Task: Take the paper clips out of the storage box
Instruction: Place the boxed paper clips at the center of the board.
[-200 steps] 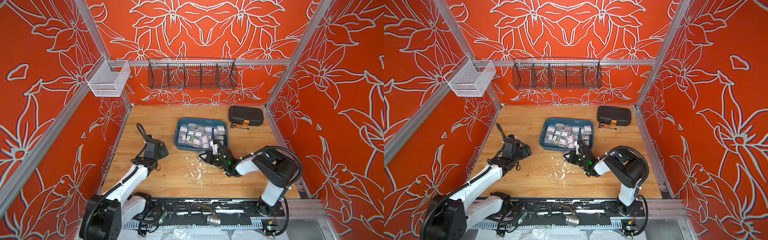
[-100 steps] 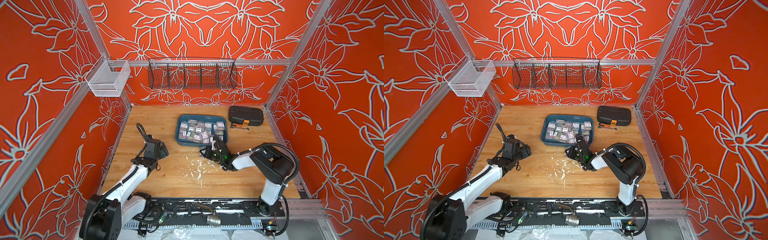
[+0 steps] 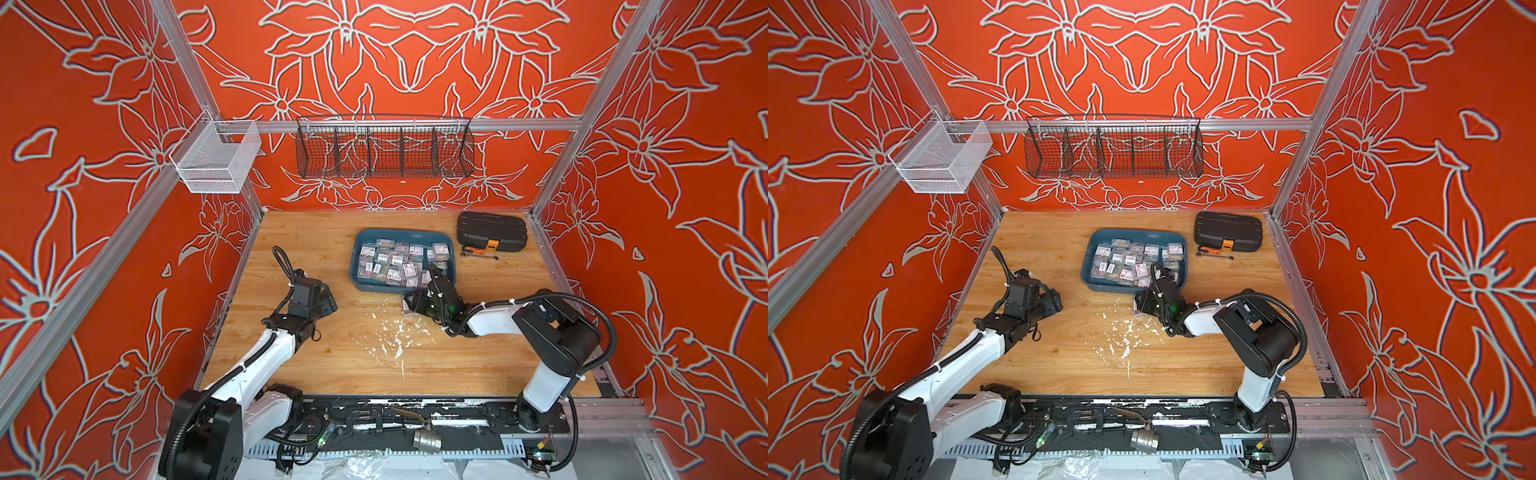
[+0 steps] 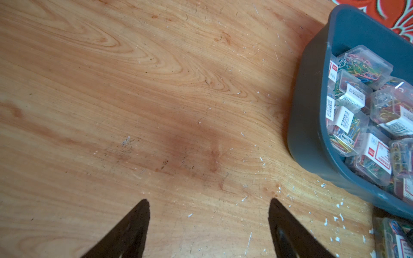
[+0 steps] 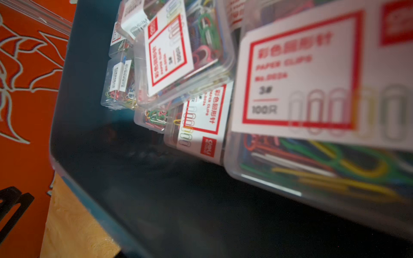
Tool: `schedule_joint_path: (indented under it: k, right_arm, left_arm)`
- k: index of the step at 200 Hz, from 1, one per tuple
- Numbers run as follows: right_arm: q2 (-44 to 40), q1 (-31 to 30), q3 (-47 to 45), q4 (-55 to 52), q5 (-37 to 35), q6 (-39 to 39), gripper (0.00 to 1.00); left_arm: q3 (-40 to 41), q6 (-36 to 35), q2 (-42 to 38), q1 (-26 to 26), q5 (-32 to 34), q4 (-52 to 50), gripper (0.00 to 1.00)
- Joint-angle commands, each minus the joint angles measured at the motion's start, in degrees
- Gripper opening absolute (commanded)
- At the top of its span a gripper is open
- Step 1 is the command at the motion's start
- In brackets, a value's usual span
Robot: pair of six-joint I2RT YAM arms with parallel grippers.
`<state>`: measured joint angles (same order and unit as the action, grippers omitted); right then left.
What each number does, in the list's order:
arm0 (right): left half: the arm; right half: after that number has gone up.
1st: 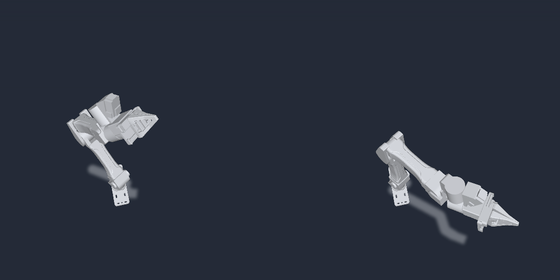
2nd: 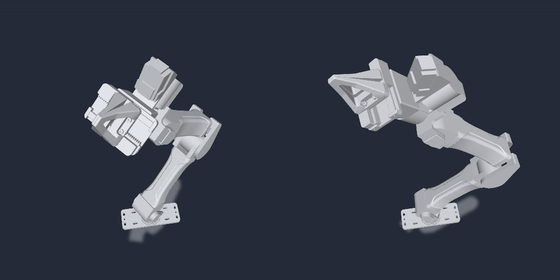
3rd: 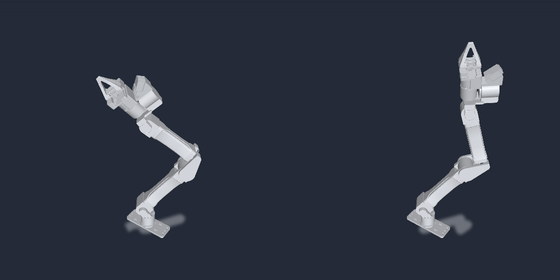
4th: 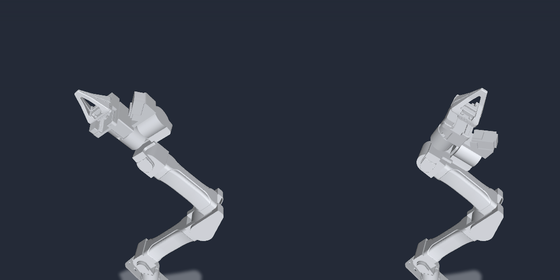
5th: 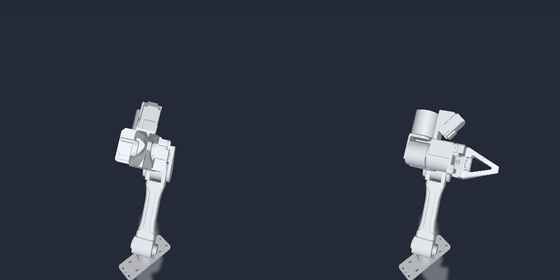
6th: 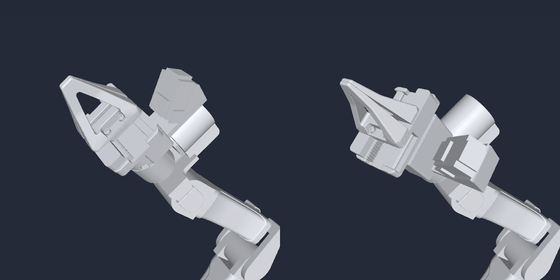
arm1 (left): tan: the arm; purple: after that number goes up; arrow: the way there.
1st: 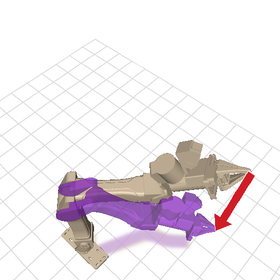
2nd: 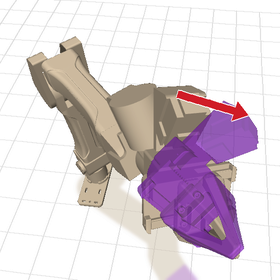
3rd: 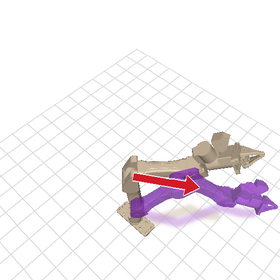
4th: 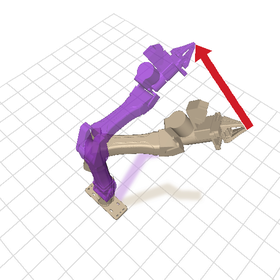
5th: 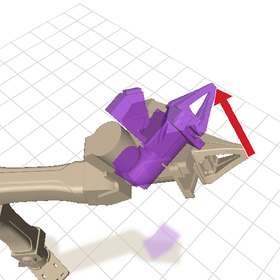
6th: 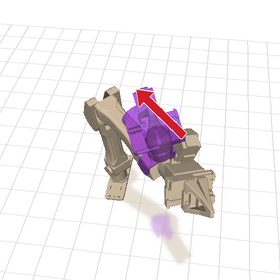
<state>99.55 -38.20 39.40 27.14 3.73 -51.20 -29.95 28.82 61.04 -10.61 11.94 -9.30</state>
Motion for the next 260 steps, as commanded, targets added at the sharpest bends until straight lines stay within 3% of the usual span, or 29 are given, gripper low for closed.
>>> schedule_joint_path:
  k: [1, 59, 84, 164, 212, 260]
  right_arm:
    - [-0.58, 0.23, -0.36, -5.68, -2.39, 0.18, 0.57]
    - [-1.41, -0.34, -2.37, -3.16, -0.64, -0.57, 0.69]
    - [-1.71, -0.74, -3.07, -2.05, 0.79, -2.04, 0.61]
    - [-1.04, -1.44, -3.25, 1.57, 3.08, -4.68, 0.58]
    - [-9.42, -1.44, -0.89, -12.11, -6.50, 0.82, 0.63]
    - [-20.35, -1.45, 2.53, -25.72, -17.79, 9.64, 0.59]
  left_arm:
    - [0.52, 1.16, -0.65, -0.25, 0.80, 0.25, 0.81]
    - [0.69, 1.29, -0.87, -0.22, 0.89, 0.16, 0.81]
    - [0.69, 1.37, -0.92, -0.21, 0.98, 0.16, 0.81]
    - [0.78, 1.39, -1.14, -0.22, 1.06, 0.10, 0.81]
    - [0.85, 1.30, -1.20, -0.20, 0.89, 0.16, 0.82]
    - [0.86, 1.20, -1.27, -0.20, 0.71, 0.25, 0.82]
